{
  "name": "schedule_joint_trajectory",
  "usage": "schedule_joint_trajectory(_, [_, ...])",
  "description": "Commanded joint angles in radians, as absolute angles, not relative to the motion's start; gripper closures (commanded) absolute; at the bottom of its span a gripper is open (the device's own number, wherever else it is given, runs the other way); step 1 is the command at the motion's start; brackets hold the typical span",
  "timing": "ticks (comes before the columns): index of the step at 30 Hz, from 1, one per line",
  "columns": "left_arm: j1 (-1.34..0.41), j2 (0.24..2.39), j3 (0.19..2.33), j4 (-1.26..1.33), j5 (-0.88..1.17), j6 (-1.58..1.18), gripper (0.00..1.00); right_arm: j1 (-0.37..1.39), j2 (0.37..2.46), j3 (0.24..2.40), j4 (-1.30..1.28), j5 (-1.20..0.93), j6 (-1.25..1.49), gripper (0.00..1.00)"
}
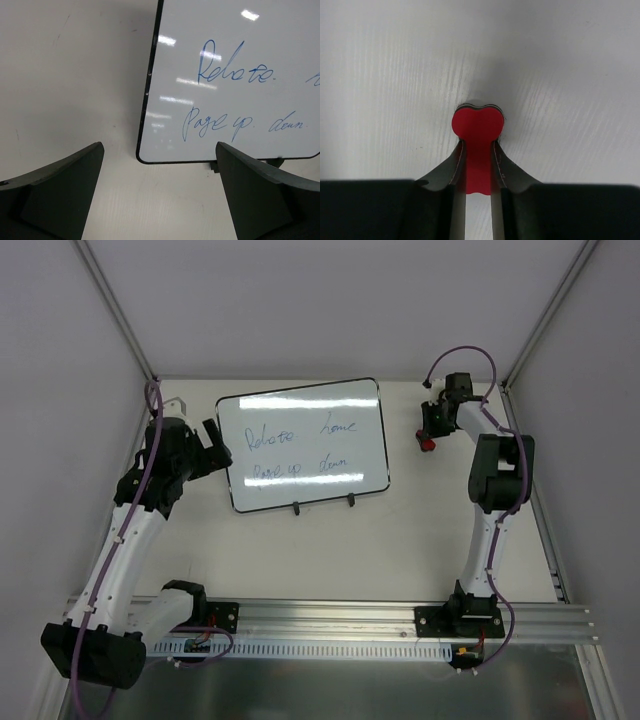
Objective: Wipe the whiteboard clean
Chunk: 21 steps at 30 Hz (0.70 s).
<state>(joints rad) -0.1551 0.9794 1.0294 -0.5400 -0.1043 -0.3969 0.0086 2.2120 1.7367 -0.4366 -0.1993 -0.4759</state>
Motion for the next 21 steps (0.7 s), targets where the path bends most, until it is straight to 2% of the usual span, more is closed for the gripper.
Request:
schedule_joint_trajectory(1, [-0.103, 1.002, 1.023, -0.54, -0.063, -0.429, 0.03, 0.018, 2.096, 1.709, -0.43, -0.215, -0.474, 0.88])
schedule_joint_trajectory(7, [-0.02, 1.084, 1.02, -0.512, 0.043, -0.434, 0.07, 0.084, 1.872, 1.614, -0.428, -0.164, -0.463, 0.88])
schedule_joint_trajectory(12, [0.067, 1.129, 0.919, -0.318, 0.185, -0.42, 0.16, 0.173, 1.708, 1.554, -0.381, -0.12, -0.479, 0.9])
schedule_joint_trajectory(17, [0.165, 1.229, 0.882, -0.155, 0.343, -0.399, 0.19, 0.303, 1.648, 1.545, -0.332, -0.114, -0.5, 0.92])
schedule_joint_trajectory(21, [0.175, 1.278, 0.887, -0.048, 0.434, -0.396, 0.21, 0.399, 1.658, 1.528, -0.269, -0.058, -0.512, 0.92])
